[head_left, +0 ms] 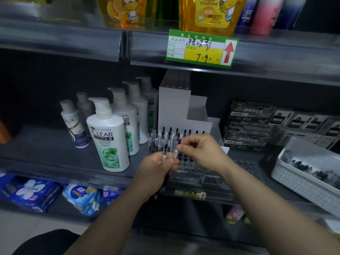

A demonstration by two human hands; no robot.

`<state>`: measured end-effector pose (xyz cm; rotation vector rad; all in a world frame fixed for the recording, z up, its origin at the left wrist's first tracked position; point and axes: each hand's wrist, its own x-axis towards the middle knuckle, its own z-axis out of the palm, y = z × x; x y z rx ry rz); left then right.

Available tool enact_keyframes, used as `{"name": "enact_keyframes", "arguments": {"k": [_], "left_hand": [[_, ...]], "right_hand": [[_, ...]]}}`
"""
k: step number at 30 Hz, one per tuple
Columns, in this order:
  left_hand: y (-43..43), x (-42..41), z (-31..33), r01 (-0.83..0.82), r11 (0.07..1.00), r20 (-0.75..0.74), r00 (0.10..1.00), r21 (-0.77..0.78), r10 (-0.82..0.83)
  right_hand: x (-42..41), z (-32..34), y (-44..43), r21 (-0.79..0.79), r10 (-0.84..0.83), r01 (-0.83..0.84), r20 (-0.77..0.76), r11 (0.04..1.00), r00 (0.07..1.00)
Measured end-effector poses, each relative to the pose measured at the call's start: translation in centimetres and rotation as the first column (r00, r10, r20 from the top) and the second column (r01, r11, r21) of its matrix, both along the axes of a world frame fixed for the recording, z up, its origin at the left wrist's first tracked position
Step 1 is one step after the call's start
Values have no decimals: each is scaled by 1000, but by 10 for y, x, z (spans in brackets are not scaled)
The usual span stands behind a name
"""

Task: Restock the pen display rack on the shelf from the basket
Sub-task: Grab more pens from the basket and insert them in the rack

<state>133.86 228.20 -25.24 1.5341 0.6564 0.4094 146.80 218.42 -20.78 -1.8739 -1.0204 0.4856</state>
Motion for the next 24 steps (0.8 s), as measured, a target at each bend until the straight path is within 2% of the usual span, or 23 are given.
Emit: {"name": "enact_keyframes", "arguments": {"k": [3,5,9,14,18,21,24], "left_hand": [[5,-1,0,-67,996,5,998,51,66],[7,-3,3,-90,995,32,996,37,89],[12,-7,3,-132,981,-7,991,144,135],[12,-4,7,-162,987,28,986,-17,162],[13,-6,3,-149,989,40,988,11,148],[12,-7,5,-114,993,58,992,-11,115],[15,-7,3,-116,992,44,993,45,114]], "right_hand": [[13,7,-6,70,-130,131,-20,989,991],[23,9,-8,108,-231,226,37,968,972],[30,6,-7,157,-337,312,178,937,924],[24,-3,2,106,-280,259,368,960,887],[20,-10,11,-8,-193,228,502,974,843],[19,-15,16,-71,-158,226,519,971,840],[19,-18,19,-83,-170,245,509,966,844]]}}
